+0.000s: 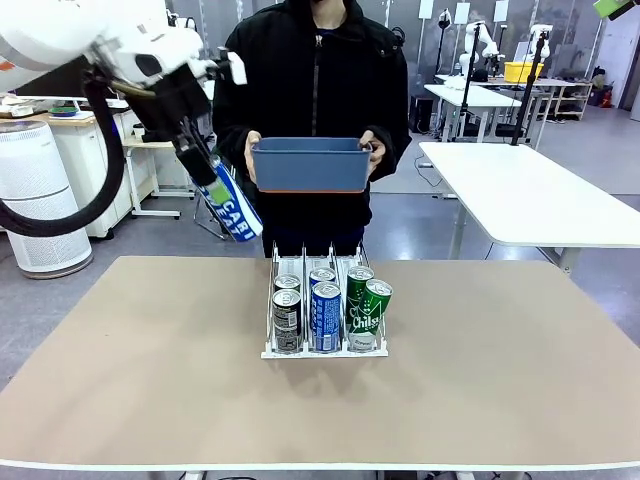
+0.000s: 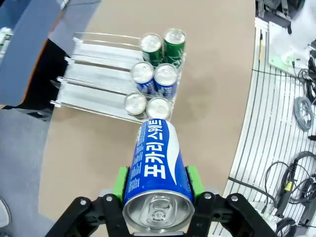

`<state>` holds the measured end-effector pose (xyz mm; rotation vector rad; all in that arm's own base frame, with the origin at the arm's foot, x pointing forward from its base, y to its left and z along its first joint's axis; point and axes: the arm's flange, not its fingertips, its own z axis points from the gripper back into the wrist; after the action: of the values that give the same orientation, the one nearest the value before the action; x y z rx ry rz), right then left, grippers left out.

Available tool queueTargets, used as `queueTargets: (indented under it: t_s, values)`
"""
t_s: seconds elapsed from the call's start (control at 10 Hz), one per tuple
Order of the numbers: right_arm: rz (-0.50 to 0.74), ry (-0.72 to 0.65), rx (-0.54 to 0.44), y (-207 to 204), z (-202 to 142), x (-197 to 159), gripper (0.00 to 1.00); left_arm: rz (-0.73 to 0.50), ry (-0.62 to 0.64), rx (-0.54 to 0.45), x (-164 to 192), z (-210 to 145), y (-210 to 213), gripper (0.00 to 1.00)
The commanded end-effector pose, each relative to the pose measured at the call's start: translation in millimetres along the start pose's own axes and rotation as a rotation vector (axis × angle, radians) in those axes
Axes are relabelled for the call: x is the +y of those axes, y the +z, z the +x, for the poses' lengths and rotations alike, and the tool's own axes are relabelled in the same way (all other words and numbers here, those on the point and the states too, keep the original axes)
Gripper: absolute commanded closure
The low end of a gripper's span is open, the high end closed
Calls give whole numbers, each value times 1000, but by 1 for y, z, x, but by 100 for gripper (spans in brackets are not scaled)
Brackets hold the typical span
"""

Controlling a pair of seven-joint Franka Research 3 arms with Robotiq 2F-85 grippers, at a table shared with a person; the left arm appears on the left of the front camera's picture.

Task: Fill the beverage cans into the dispenser.
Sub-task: Place the picked Ionic drink in the line of the Automatic Can Dispenser with the same cans.

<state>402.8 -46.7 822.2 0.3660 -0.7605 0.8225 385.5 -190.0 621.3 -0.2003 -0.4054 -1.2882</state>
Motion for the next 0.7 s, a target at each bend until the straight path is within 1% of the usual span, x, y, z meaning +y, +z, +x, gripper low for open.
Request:
queueTargets:
  t_s: [0.0,0.1,0.2,0.3,0.6]
  values:
    - [3,-1,-1,0,-1,0,0,-21,26,67,-23,12,-16,100]
    - [3,-1,-1,0,-1,0,0,-47,30,77,-29,17,-23,100]
    - [3,-1,-1,0,-1,0,0,-86,-18,97,-29,18,-24,100]
    - [3,-1,-1,0,-1,0,0,-31,11,64,-28,17,-24,100]
    - [3,-1,-1,0,-1,0,0,-31,11,64,-28,17,-24,100]
